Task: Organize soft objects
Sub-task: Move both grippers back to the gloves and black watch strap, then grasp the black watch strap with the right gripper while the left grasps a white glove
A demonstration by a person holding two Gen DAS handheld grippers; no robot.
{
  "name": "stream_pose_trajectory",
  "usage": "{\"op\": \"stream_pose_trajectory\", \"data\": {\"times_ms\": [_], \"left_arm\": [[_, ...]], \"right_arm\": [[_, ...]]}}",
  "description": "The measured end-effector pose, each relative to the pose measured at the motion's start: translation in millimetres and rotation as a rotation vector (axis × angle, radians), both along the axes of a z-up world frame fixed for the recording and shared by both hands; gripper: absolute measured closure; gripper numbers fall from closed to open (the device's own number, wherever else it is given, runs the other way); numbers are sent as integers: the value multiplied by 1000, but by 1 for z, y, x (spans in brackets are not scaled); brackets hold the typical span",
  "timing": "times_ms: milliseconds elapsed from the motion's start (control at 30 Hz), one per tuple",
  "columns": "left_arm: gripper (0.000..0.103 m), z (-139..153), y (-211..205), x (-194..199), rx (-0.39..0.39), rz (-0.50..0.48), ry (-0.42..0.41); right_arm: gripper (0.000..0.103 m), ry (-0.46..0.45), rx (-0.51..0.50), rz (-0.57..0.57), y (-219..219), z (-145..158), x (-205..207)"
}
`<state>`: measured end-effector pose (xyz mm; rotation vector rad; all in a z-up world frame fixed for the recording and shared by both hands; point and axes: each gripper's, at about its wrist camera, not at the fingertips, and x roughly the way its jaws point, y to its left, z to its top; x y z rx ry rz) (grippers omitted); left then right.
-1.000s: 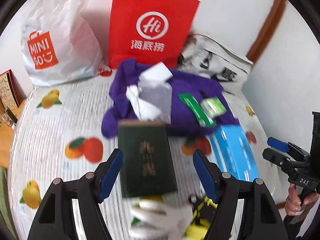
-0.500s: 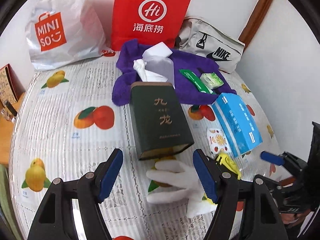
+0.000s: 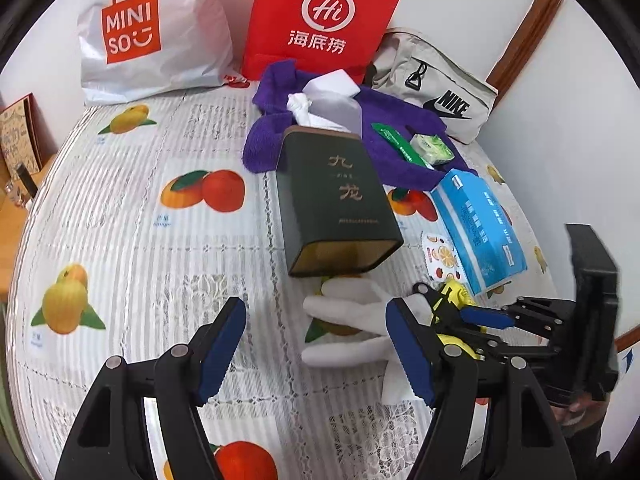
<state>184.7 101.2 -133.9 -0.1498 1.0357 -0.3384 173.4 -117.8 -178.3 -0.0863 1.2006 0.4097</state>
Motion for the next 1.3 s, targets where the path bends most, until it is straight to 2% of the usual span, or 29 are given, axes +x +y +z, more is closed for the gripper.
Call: {"op": "stream_pose_trajectory", "data": {"times_ms": [67,133,533,633,700,867,967,1033,1100,1133,1167,1200,1300], "left_arm": [[32,1,-1,-2,-1,-2,-2],[32,1,-1,-3,2,0,-5],[32,-9,-14,-14,15,8,18],[32,-15,-25,-14,-4,-2,26],[28,-22,-35,-12,-22,-16,32],[28,-43,-56,-2,-22,-24,53],[30,-53,-59,0,-21,16,46],[37,-54,-58,-2,-36,33,13],[67,-55,-60,-1,-25,19,16],[73,-55,-60,-1,-32,11,23],[84,-54,-60,-1,-46,3,28],[90,-50,-59,-3,-56,-2,26],[92,-30,-53,-9,-52,12,-23]], "right_arm": [[73,-15,6,13,3,-4,0],[82,-31,-9,29,6,-6,-1],[83,-150,51,-1,-13,38,-20],[82,-169,59,-13,-25,48,-31],[83,-183,53,-28,-35,52,-42],[83,-177,26,-71,-65,46,-66],[83,-147,2,-118,-86,29,-75],[83,-126,-4,-147,-97,18,-75],[83,-102,-7,-178,-108,4,-71],[83,-95,-12,-190,-112,-2,-68],[82,-92,-12,-199,-115,-7,-66],[82,-89,-7,-203,-117,-10,-64],[82,-99,10,-195,-117,-13,-59]]}}
